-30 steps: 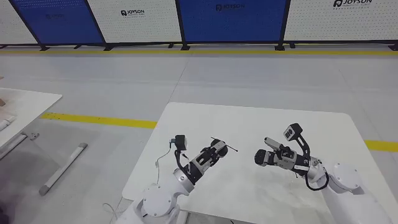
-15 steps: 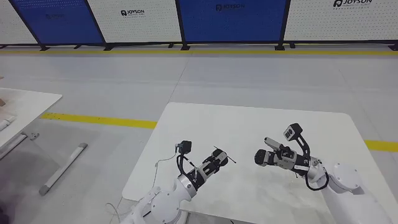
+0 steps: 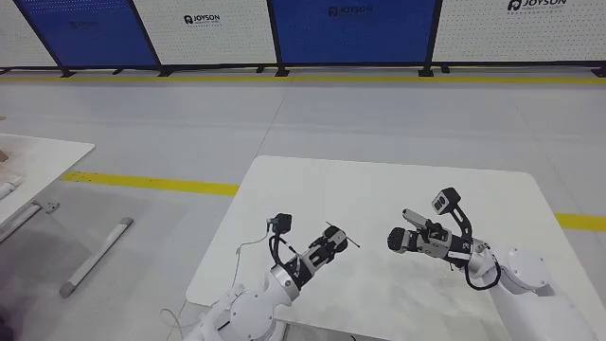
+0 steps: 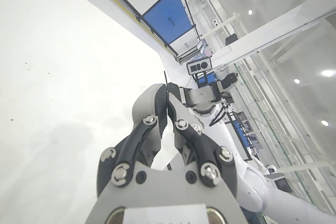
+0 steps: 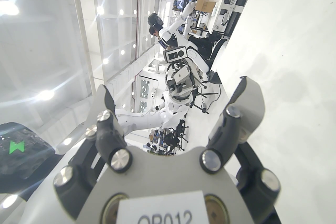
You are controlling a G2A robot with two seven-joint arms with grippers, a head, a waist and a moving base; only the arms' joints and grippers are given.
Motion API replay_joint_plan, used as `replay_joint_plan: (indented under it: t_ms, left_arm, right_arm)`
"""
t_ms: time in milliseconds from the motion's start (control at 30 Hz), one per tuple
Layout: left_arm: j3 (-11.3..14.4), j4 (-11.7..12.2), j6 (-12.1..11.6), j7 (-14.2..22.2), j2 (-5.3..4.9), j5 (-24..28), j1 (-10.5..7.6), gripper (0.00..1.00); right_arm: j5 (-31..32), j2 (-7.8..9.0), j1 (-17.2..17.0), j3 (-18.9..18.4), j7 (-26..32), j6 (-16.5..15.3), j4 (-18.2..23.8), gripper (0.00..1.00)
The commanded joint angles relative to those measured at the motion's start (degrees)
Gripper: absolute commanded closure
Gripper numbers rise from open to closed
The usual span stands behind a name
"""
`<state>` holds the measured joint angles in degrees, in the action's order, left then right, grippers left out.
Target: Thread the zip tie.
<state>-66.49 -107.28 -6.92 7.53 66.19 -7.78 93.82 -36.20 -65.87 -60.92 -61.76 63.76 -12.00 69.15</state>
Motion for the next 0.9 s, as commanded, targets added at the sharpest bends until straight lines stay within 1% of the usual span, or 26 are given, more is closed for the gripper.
replay_joint_plan:
  t_ms: [0,67,100,133,200,233,300,367,433,467,867]
  left_arm:
    - [-0.26,-0.84,-3.28,-1.51,0.2,4.1,0.17,1.0]
    - [-0.75,-1.38,-6.36,-1.8,0.28,7.43,0.28,1.0]
    - [-1.15,-1.93,-8.78,-1.92,0.31,9.63,0.49,1.0]
    - [-1.49,-2.31,-10.4,-1.75,0.3,10.94,0.75,1.0]
    - [-2.25,-3.3,-12.56,-1.41,0.23,12.58,1.31,1.0]
    - [-2.63,-4.87,-12.56,-1.03,0.21,13.92,1.75,1.0]
    - [-3.39,-6.95,-12.56,-0.37,0.15,15.46,2.61,1.0]
    - [-4.18,-9.76,-12.56,0.24,0.18,17.91,3.8,1.0]
    - [-4.99,-11.44,-12.56,1.53,0.2,19.87,4.87,1.0]
    - [-5.41,-11.74,-12.56,2.77,0.16,20.54,5.53,1.0]
    - [-5.41,-11.74,-12.56,2.77,0.16,20.54,5.53,1.0]
  right_arm:
    - [0.0,0.0,0.0,0.0,0.0,0.0,0.0,0.0]
    - [0.0,0.0,0.0,0.0,0.0,0.0,0.0,0.0]
    - [0.0,0.0,0.0,0.0,0.0,0.0,0.0,0.0]
    - [0.0,0.0,0.0,0.0,0.0,0.0,0.0,0.0]
    - [0.0,0.0,0.0,0.0,0.0,0.0,0.0,0.0]
    - [0.0,0.0,0.0,0.0,0.0,0.0,0.0,0.0]
    - [0.0,0.0,0.0,0.0,0.0,0.0,0.0,0.0]
    - [0.0,0.0,0.0,0.0,0.0,0.0,0.0,0.0]
    - [0.0,0.0,0.0,0.0,0.0,0.0,0.0,0.0]
    - [0.0,0.0,0.0,0.0,0.0,0.0,0.0,0.0]
    - [0.0,0.0,0.0,0.0,0.0,0.0,0.0,0.0]
